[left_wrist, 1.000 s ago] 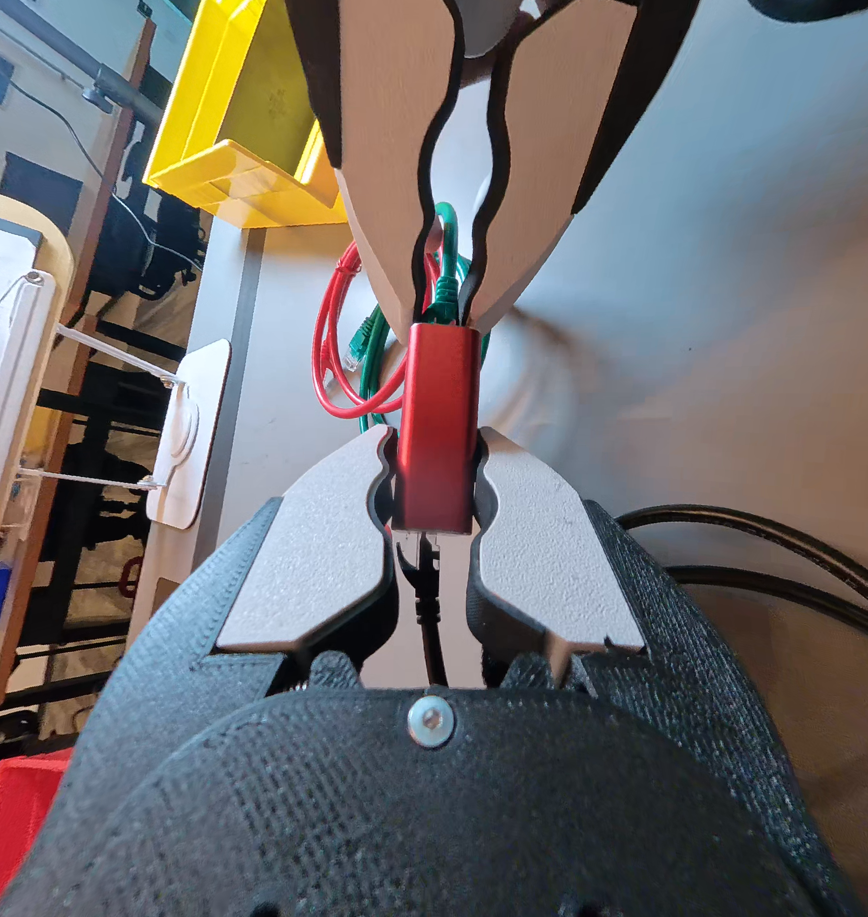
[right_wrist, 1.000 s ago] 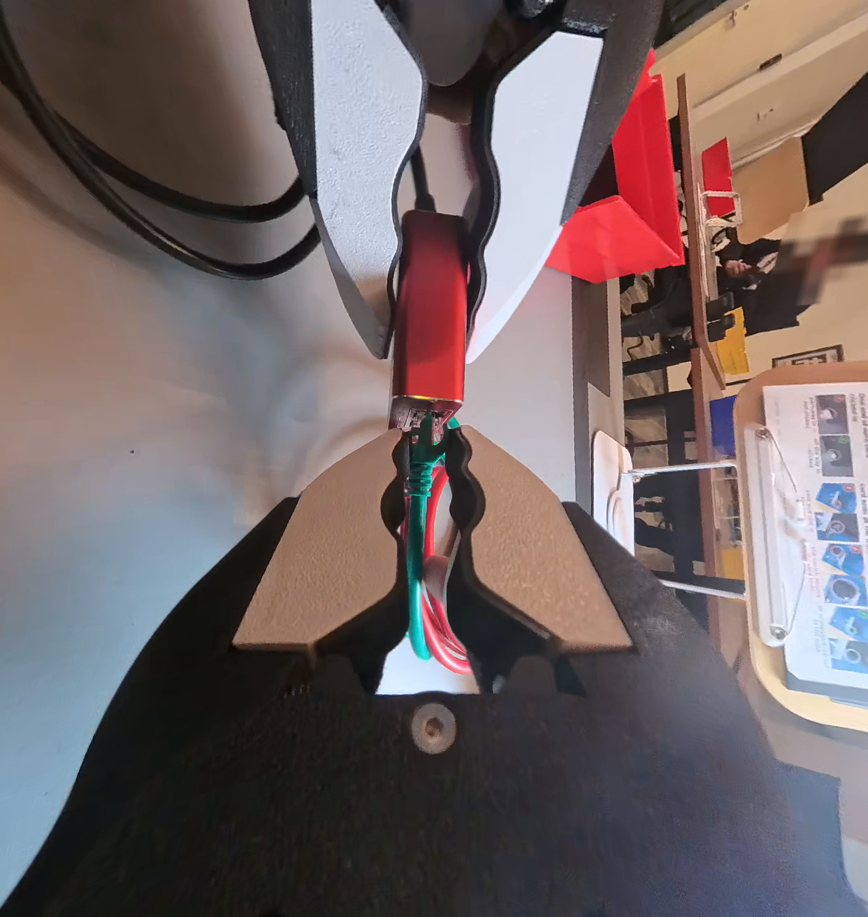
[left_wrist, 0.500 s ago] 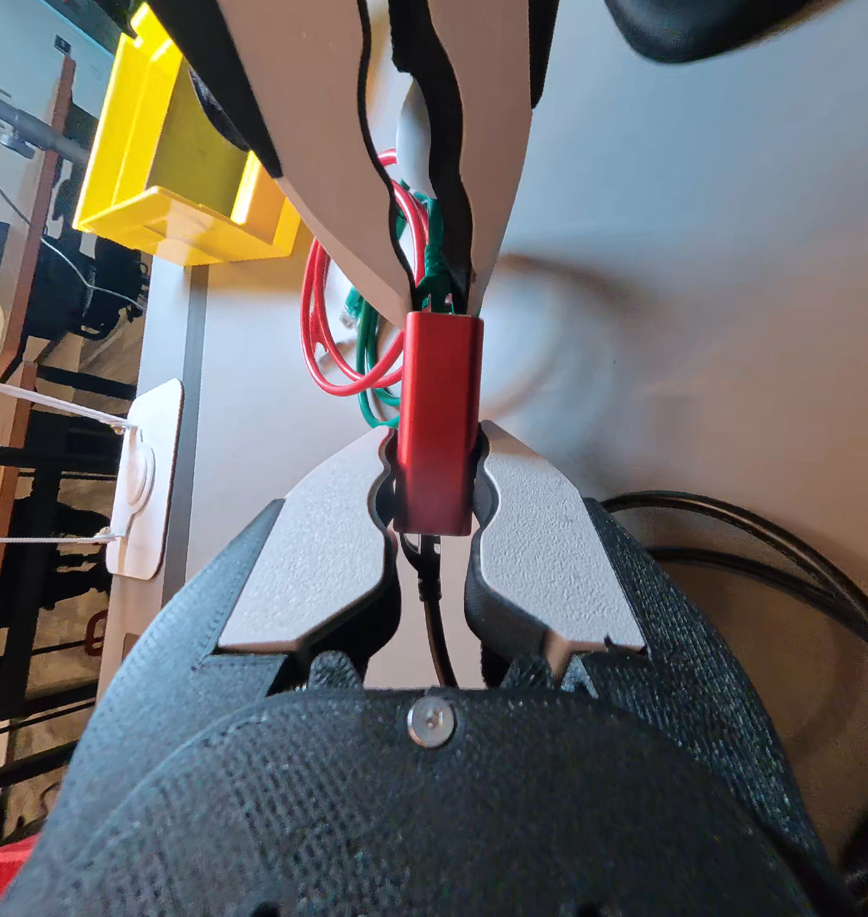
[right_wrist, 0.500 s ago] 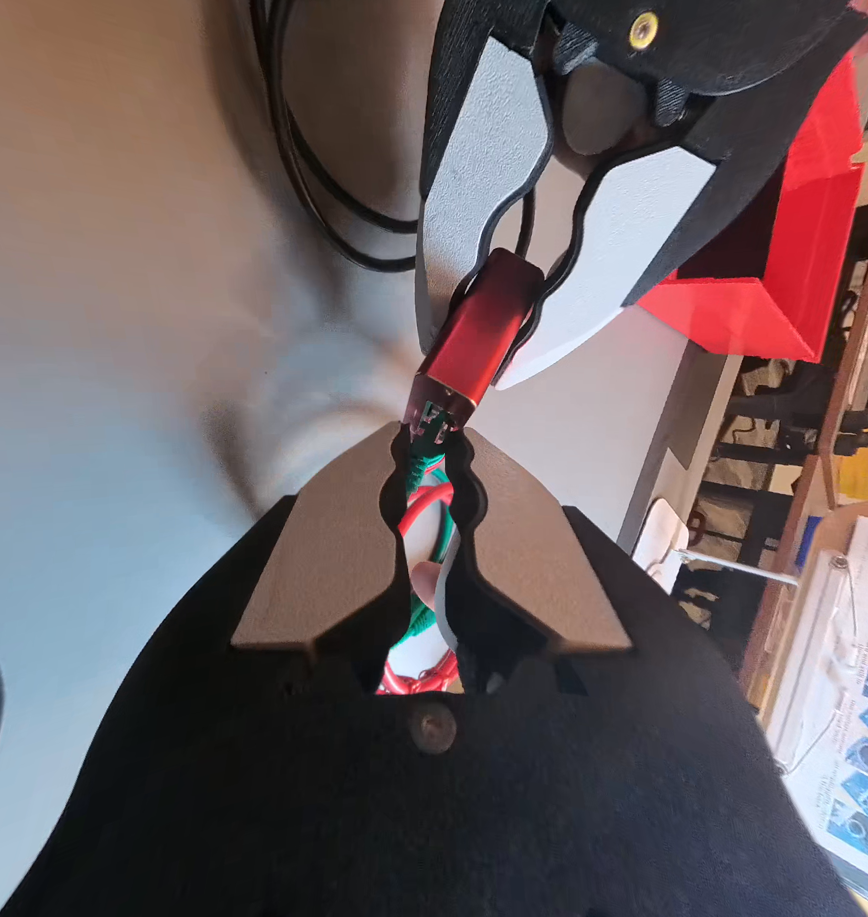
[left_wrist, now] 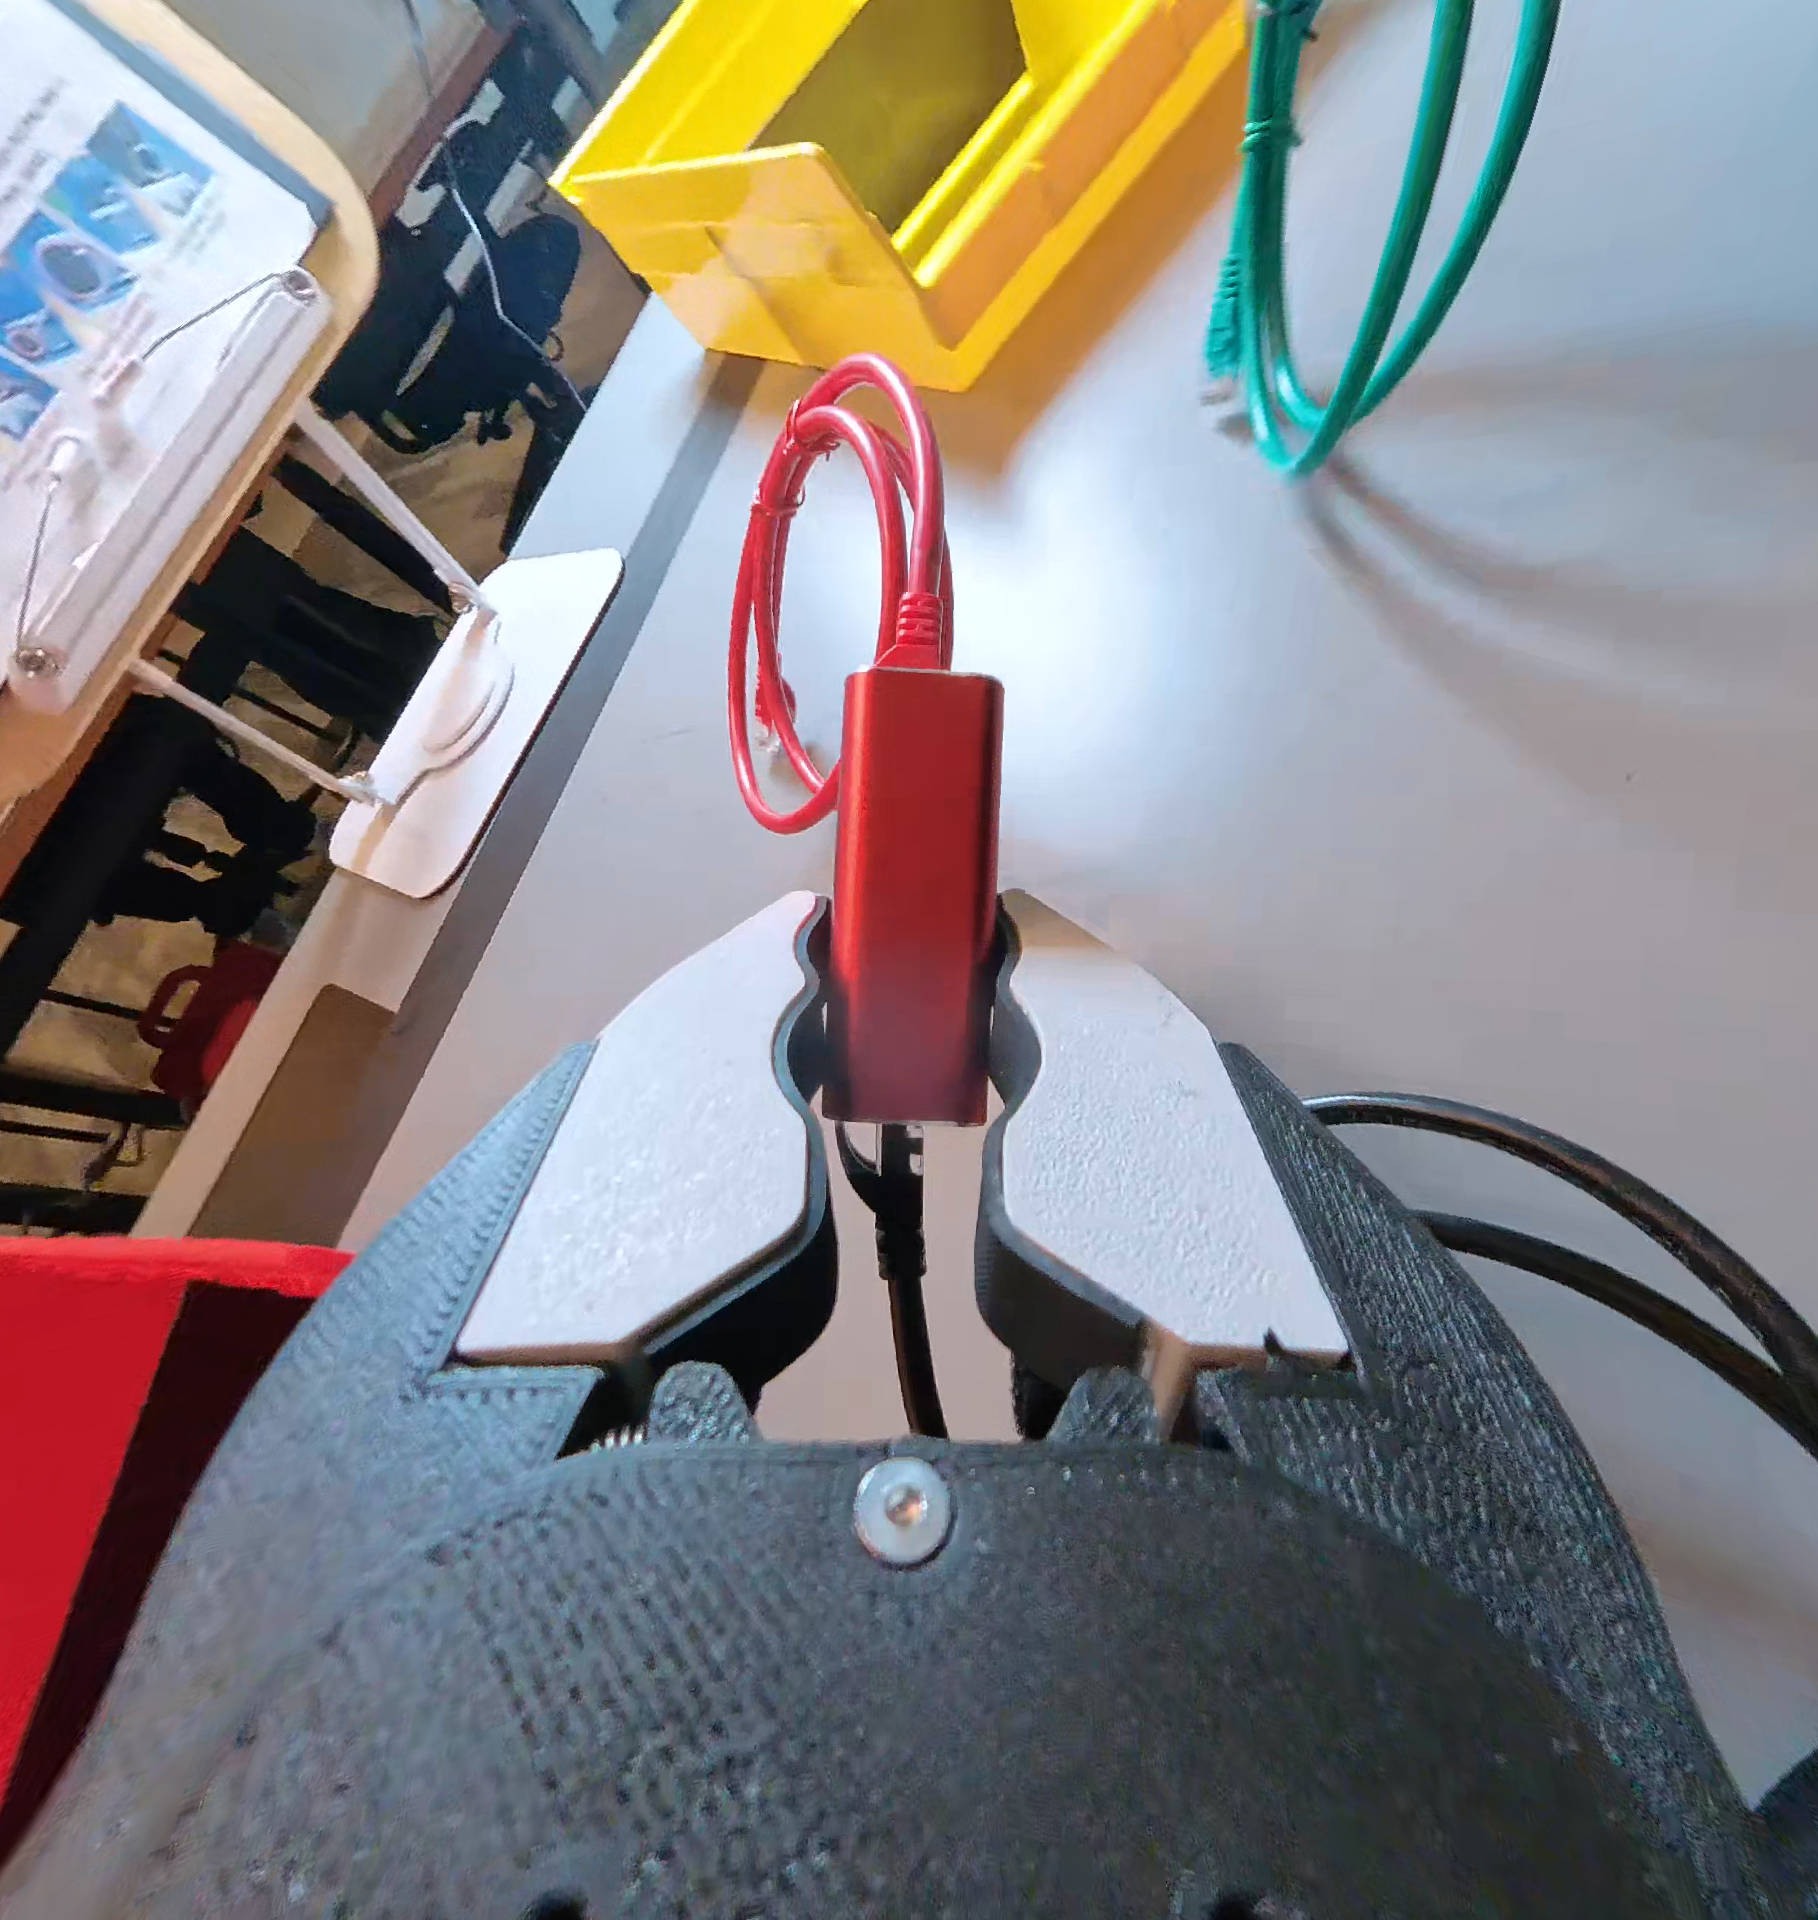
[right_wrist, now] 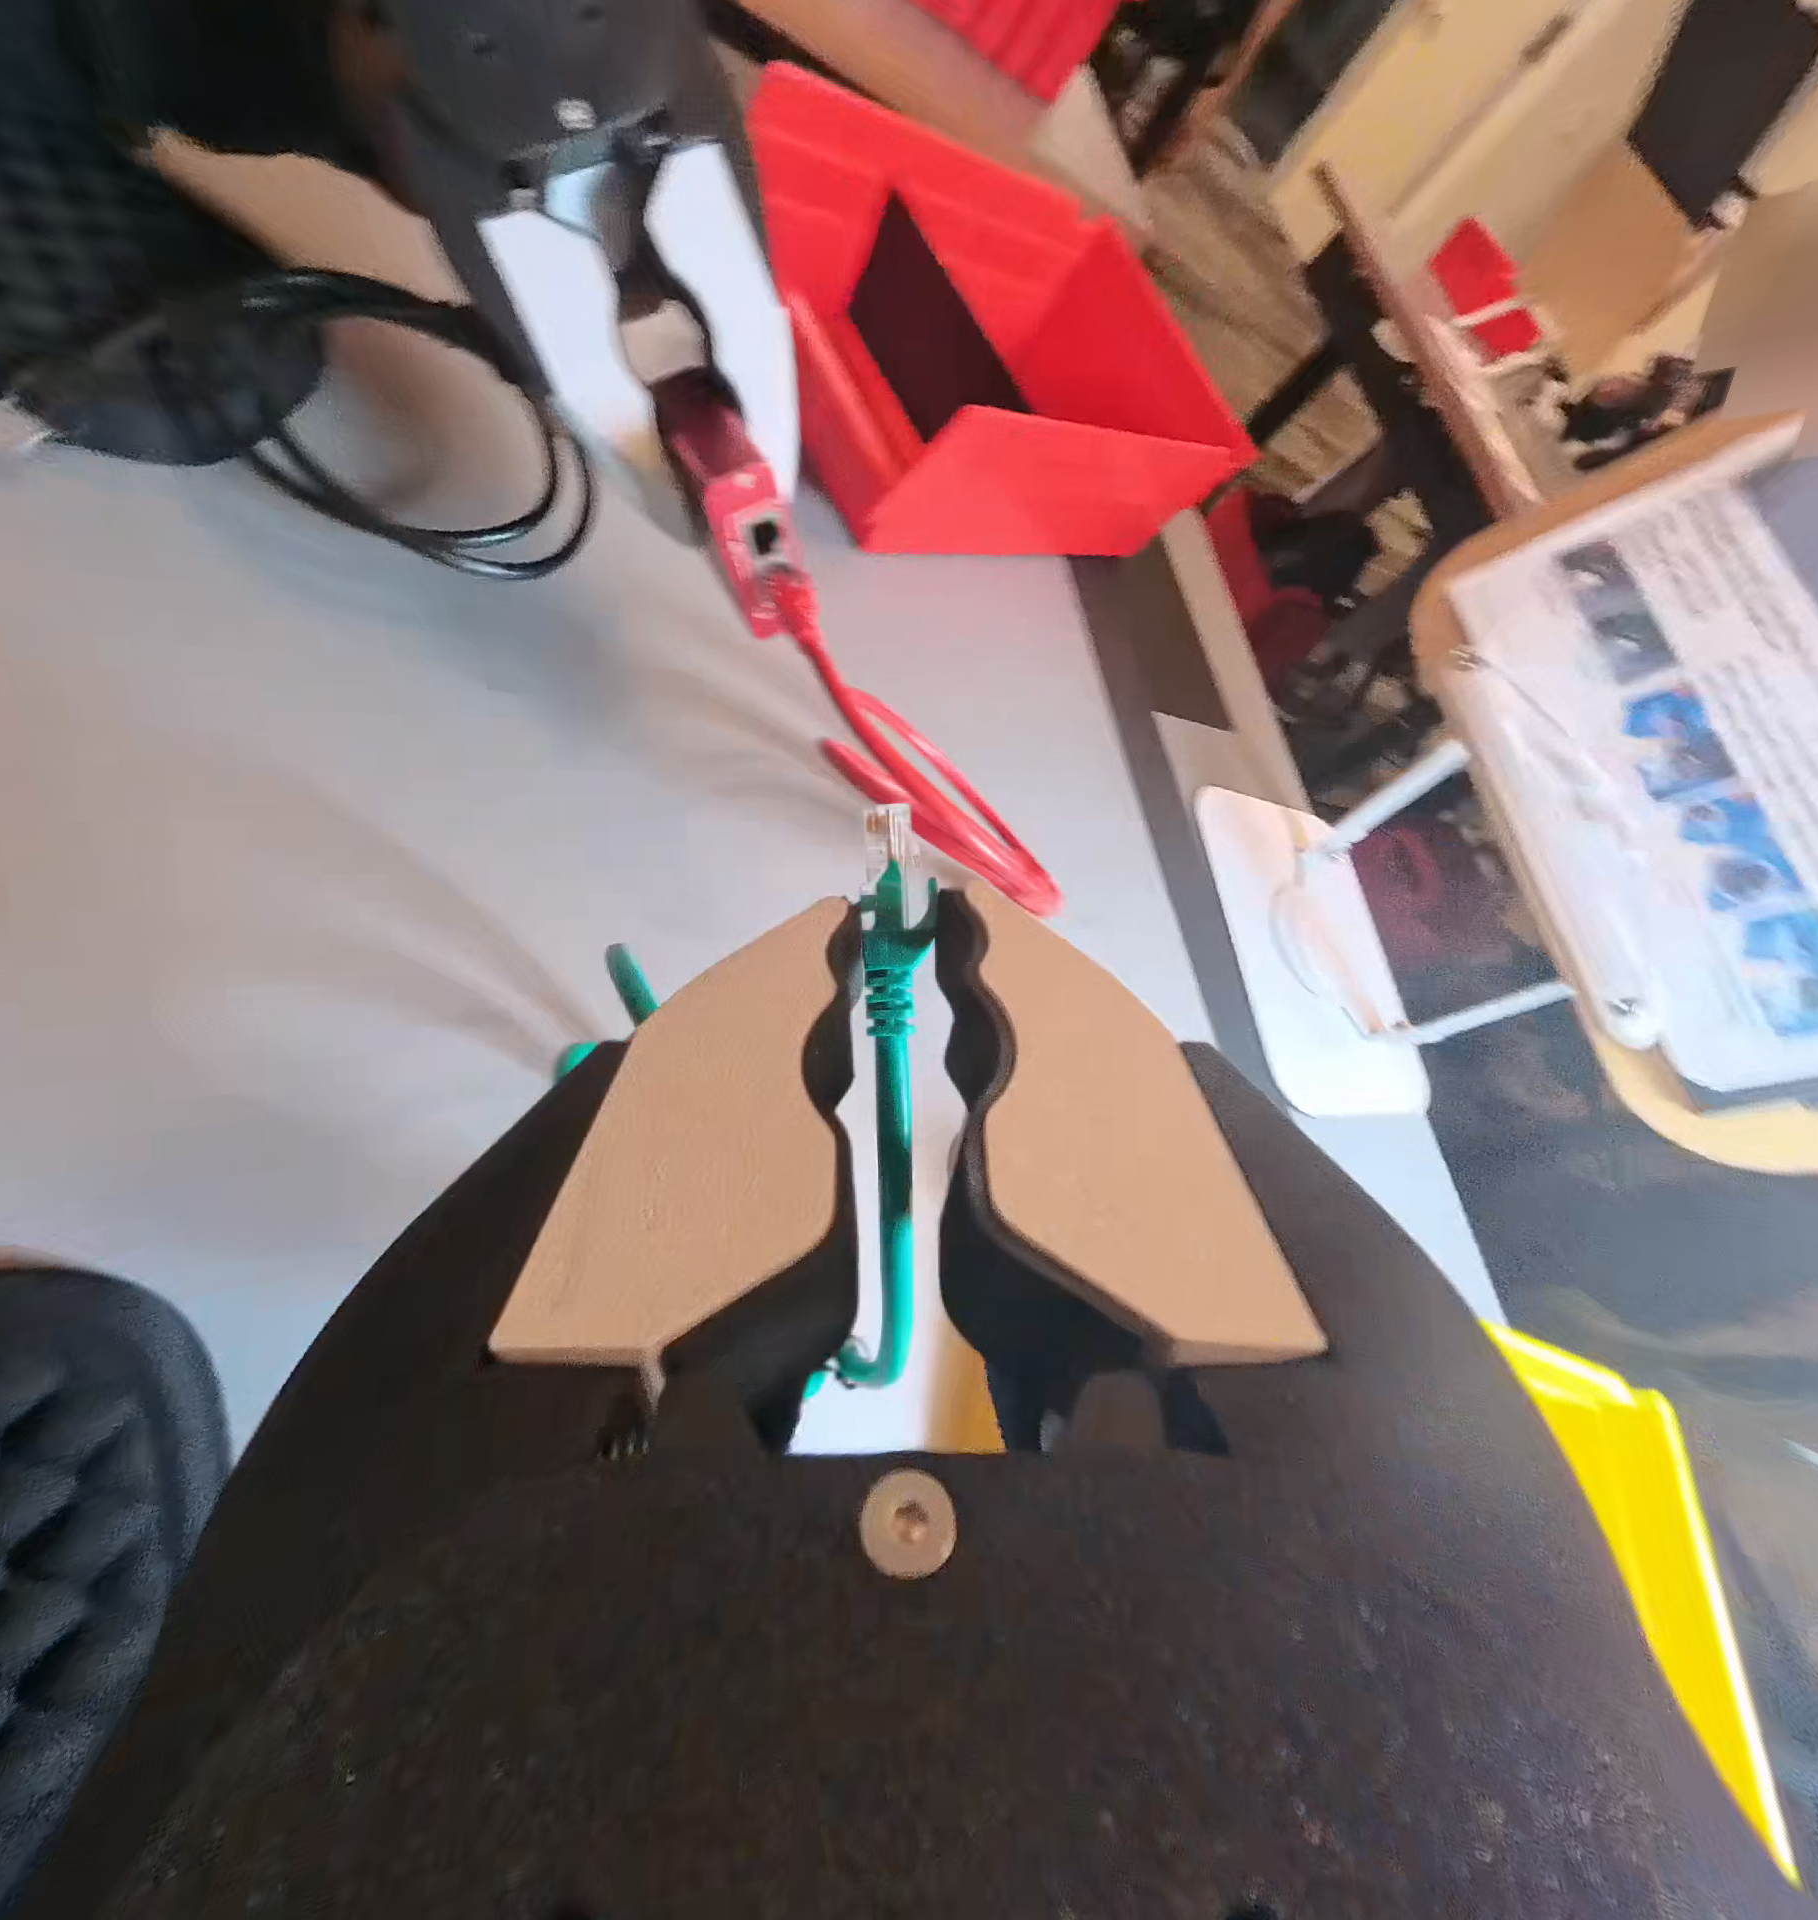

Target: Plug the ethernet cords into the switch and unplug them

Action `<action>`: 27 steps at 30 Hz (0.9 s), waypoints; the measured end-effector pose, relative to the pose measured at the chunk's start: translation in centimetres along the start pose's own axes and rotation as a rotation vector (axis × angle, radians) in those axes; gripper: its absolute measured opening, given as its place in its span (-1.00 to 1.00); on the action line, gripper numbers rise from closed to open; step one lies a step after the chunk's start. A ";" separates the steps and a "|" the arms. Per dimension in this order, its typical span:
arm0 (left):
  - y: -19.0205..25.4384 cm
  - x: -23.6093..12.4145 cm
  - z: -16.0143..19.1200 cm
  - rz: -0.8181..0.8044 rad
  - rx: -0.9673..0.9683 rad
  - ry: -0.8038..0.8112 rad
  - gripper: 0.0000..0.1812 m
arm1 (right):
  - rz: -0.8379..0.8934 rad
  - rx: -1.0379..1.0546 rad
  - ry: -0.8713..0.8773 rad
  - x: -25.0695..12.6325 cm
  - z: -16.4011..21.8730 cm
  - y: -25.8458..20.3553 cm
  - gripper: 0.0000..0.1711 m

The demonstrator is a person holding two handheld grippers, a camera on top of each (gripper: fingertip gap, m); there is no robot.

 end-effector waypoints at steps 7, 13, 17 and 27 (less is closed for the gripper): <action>0.2 -0.2 0.2 -0.014 -0.098 0.035 -0.69 | 0.264 0.056 -0.055 -7.2 -0.3 6.3 -0.84; 0.7 0.0 0.1 -0.010 -0.097 0.040 -0.69 | 0.455 0.048 -0.251 -9.5 3.5 12.6 -0.84; 0.5 -0.2 0.0 -0.019 -0.115 0.050 -0.69 | 0.514 0.113 -0.466 -7.2 11.7 13.8 -0.84; 0.7 -0.2 -0.2 0.024 -0.197 0.089 -0.70 | 0.350 0.341 -0.379 -1.9 14.8 10.1 -0.45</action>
Point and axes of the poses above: each gripper's, where its closed fingertips meet, x out along the fingers, z out of its underside, y = z × x across the jaws, the point moved 4 cm from there along -x, back along the fingers, and after that the axes turned 15 degrees about -z, right-handed, at the moved point
